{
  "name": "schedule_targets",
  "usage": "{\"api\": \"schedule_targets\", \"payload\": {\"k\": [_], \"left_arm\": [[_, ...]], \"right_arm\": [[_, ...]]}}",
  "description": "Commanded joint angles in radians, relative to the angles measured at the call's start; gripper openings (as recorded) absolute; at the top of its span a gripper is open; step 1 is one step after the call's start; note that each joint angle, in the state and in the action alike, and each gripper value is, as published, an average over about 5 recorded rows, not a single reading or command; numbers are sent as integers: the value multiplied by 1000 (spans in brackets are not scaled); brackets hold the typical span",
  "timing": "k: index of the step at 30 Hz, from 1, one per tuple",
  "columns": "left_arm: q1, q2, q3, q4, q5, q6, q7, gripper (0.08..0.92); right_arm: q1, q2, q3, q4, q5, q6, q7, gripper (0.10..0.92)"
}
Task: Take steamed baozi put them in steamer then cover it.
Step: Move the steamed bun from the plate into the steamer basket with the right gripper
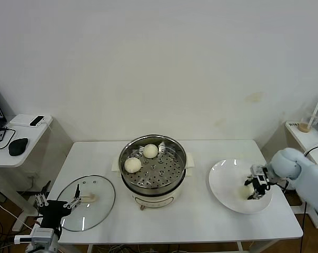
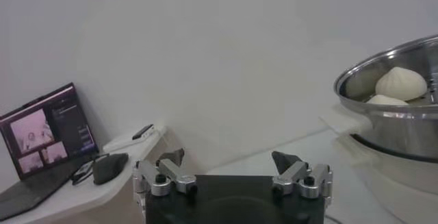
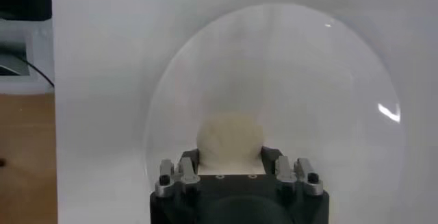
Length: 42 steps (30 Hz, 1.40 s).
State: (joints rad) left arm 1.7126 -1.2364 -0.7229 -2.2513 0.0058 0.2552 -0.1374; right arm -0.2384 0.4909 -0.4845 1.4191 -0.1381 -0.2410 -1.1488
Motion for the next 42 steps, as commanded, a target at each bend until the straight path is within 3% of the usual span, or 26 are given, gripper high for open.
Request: {"api": "schedule_targets", "payload": {"k": [1, 11, 20, 28, 42], "left_arm": [[-1, 4, 4, -1, -1, 0, 0, 823], [-8, -6, 10, 2, 5, 0, -2, 823], [3, -19, -27, 0, 5, 0, -4, 823], [17, -38, -65, -19, 3, 0, -3, 823], [26, -62, -93, -40, 1, -3, -4, 823]], "right_arm": [[347, -25, -188, 38, 128, -11, -17, 577], [822, 257, -546, -3, 326, -55, 21, 585], [872, 510, -633, -16, 402, -35, 105, 585], [778, 646, -678, -17, 270, 130, 160, 585], [681, 707, -766, 10, 78, 344, 207, 585]]}}
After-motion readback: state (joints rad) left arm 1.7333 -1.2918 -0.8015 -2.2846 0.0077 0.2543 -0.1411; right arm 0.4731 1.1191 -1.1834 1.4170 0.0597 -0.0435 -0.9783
